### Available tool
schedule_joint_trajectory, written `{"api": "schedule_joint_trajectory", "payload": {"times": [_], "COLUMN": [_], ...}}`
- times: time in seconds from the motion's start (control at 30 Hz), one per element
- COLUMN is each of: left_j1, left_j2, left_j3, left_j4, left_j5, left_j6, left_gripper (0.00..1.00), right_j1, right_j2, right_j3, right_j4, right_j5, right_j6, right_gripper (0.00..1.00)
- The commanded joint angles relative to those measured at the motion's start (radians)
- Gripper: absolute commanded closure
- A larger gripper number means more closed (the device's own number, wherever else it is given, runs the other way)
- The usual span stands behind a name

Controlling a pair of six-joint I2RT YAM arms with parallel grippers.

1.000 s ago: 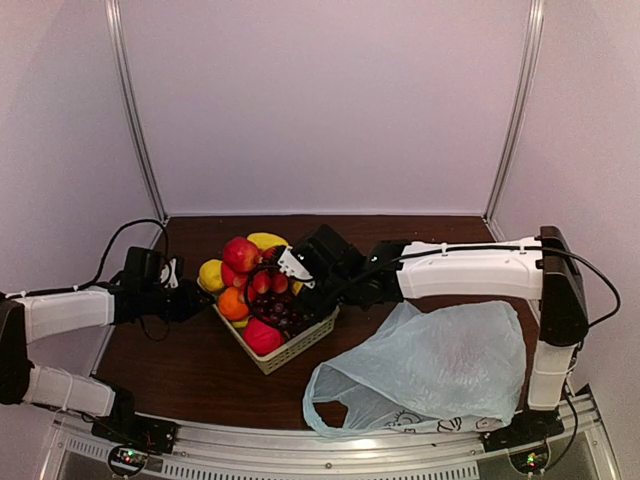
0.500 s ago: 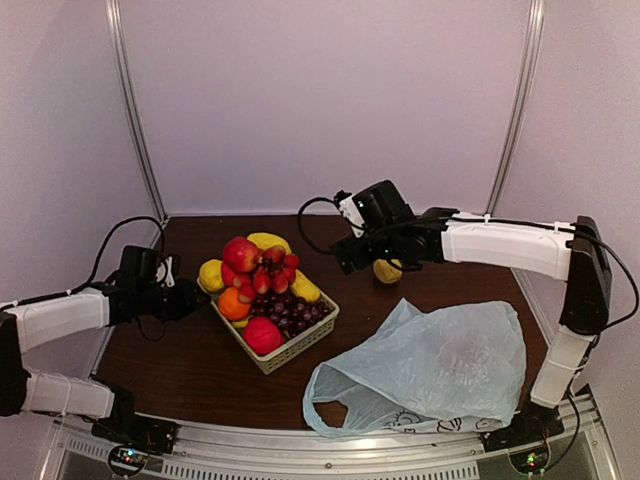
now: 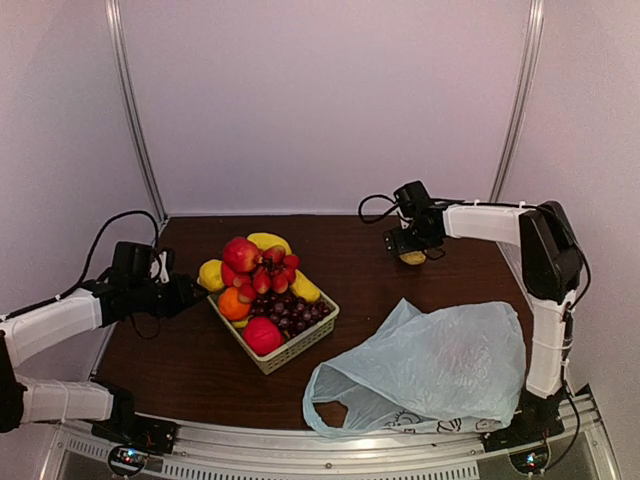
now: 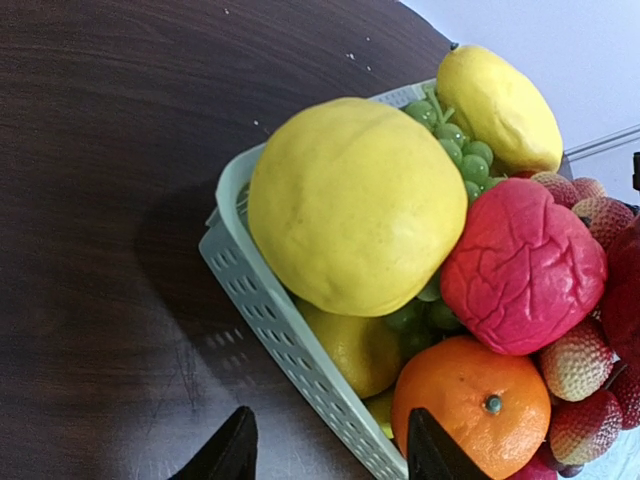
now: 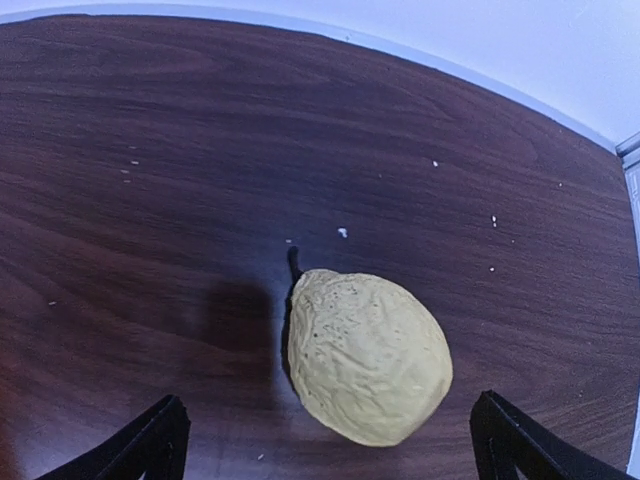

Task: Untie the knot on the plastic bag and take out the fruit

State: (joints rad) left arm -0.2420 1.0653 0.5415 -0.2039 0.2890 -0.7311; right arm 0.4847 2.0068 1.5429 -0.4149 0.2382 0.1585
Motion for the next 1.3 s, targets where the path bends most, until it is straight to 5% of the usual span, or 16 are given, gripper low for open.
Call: {"api": "schedule_joint_trajectory", "payload": {"times": [0.0, 0.23, 0.5, 0.7, 0.97, 1.27], "left_j1": [0.007, 0.007, 0.007, 0.007, 0.006, 0.004], "left_j2": [-0.021, -0.042, -0.098, -0.118, -0.150, -0.117], "left_j3": [0.016, 0.010, 0.040, 0.072, 0.062, 0.010], "left_j4": [-0.024, -0.049, -0.129, -0.164, -0.134, -0.062], "left_j5": [-0.023, -0.027, -0.061, -0.043, 0.108, 0.216], "left_j6": [0.013, 0.001, 0.023, 0.037, 0.078, 0.059], "left_gripper": [0.48, 0.48, 0.47, 0.47, 0.47, 0.48], "right_j1": [-0.075, -0.152, -0.172, -0.173, -0.106, 0.143], "right_j2": [0.101, 0.292, 0.240, 0.095, -0.247, -0.456], "right_j3": [0.091, 0.299, 0.220, 0.197, 0.019, -0.291], "right_j4": [-0.017, -0.106, -0.082, -0.100, -0.034, 0.331], "right_j5": [-0.073, -0.041, -0.067, -0.099, -0.294, -0.404], "right_j6": [-0.077, -0.105, -0.102, -0.110, -0.036, 0.178], "right_gripper": [0.01, 0.04, 0.39, 0.55, 0.58, 0.57]}}
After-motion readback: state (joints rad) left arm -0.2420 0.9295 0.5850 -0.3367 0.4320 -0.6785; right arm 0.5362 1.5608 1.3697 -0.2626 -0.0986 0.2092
